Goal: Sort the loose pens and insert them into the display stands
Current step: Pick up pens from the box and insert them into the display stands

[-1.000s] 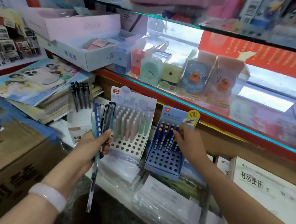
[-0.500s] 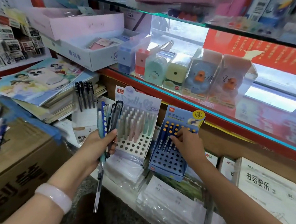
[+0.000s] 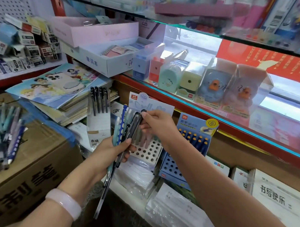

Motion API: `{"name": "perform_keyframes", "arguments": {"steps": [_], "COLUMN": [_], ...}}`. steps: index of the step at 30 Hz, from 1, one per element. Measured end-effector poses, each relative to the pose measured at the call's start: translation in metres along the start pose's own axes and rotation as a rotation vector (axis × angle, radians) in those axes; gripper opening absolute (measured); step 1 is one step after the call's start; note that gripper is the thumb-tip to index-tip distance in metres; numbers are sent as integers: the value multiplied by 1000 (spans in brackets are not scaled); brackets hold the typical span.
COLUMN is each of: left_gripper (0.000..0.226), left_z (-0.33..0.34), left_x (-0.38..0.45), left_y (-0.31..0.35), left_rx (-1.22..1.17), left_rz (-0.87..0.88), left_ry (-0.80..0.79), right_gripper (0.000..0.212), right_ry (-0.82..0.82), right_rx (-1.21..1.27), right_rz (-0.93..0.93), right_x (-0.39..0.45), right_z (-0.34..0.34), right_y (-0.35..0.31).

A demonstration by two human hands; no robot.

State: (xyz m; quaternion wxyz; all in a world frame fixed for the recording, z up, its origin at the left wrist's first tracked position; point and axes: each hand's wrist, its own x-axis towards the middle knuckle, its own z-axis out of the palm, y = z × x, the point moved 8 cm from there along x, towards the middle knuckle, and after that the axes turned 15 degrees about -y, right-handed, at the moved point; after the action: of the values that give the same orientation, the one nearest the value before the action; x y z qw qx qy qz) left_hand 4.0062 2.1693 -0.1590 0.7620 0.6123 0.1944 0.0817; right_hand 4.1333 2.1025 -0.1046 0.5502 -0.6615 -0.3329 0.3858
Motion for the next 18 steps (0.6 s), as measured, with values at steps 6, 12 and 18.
{"name": "perform_keyframes", "arguments": {"steps": [6,12,18], "left_gripper": [7,6,13], "left_z": [-14,-36,-70], "left_x": [-5,-6,-14], "left_y": [1,6,8], "left_rx": [-36,32,-192], "left_rz": [-6,11,33], "left_ry": [44,128,234], "right_gripper": [9,15,16], "right_ry": [-80,-92,-164], "right_rx": [38,-85,-165], "right_rz": [24,1,-67], "right_x": [14,32,55], "right_z": [15,35,56], "right_y": [-1,-14,-37]}}
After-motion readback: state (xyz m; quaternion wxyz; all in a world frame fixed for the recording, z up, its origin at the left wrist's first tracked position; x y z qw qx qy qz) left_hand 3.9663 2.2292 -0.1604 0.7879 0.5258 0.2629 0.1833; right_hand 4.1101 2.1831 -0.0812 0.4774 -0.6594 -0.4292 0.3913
